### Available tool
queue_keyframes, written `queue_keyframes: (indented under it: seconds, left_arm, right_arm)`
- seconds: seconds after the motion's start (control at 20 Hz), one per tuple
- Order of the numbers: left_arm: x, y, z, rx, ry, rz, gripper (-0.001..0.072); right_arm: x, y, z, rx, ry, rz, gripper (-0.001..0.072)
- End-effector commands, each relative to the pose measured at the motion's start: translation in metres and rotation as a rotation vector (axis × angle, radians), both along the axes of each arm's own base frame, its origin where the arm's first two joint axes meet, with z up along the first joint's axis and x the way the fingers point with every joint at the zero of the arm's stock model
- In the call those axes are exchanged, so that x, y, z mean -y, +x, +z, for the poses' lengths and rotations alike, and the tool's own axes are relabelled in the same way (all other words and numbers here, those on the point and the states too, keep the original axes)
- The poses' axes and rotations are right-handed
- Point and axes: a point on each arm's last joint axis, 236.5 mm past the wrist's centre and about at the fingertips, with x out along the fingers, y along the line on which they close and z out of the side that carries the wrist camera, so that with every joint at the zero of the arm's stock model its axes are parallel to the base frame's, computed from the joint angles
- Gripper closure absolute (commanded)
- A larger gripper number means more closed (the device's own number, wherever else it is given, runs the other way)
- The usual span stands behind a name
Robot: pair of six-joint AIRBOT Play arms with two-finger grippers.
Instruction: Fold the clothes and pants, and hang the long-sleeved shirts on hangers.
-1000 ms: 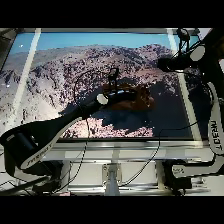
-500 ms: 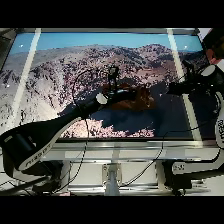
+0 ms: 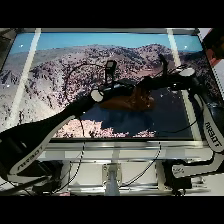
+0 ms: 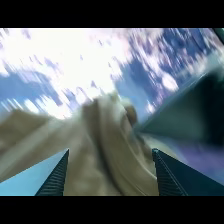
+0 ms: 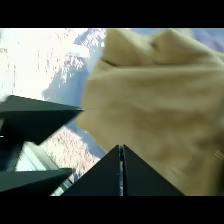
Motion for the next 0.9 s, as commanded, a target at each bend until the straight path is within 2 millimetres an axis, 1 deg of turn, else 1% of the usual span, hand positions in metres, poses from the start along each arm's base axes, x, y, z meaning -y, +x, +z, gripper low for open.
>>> queue_keyframes:
  seconds: [0.0, 0.1, 0.15, 0.2, 0.3, 0.45, 0.6, 0.7, 0.75, 0.8, 0.85]
  left_arm:
    - [-0.039, 0.024, 0.047, 0.145, 0.038, 0.038, 0.011]
    - [-0.066, 0.037, 0.078, 0.187, 0.009, 0.092, 0.011]
    - [-0.077, 0.041, 0.089, 0.203, -0.001, 0.113, 0.011]
    - [-0.086, 0.045, 0.099, 0.217, -0.009, 0.132, 0.011]
    - [-0.098, 0.049, 0.106, 0.228, -0.014, 0.155, 0.011]
    - [-0.1, 0.048, 0.096, 0.204, -0.002, 0.146, 0.011]
    - [-0.096, 0.039, 0.077, 0.157, 0.017, 0.108, 0.011]
    - [-0.095, 0.034, 0.067, 0.135, 0.028, 0.095, 0.011]
    - [-0.094, 0.032, 0.064, 0.127, 0.032, 0.089, 0.011]
    - [-0.094, 0.032, 0.062, 0.123, 0.033, 0.088, 0.011]
    - [-0.094, 0.031, 0.06, 0.12, 0.035, 0.087, 0.0111]
  right_arm:
    - [-0.021, 0.006, -0.027, 0.033, -0.165, -0.024, 0.0702]
    - [-0.001, 0.001, -0.052, -0.009, -0.295, -0.033, 0.0702]
    - [0.011, -0.005, -0.064, -0.045, -0.35, -0.024, 0.0702]
    - [0.024, -0.011, -0.075, -0.076, -0.399, -0.008, 0.0702]
    - [0.05, -0.021, -0.087, -0.132, -0.466, 0.005, 0.0702]
    - [0.092, -0.033, -0.093, -0.219, -0.505, -0.011, 0.0701]
    - [0.137, -0.041, -0.095, -0.293, -0.508, -0.074, 0.0701]
    - [0.159, -0.045, -0.095, -0.332, -0.49, -0.12, 0.0695]
    - [0.168, -0.046, -0.094, -0.347, -0.48, -0.141, 0.0552]
    - [0.174, -0.047, -0.093, -0.36, -0.463, -0.159, 0.0285]
    - [0.176, -0.047, -0.091, -0.37, -0.433, -0.178, 0.0187]
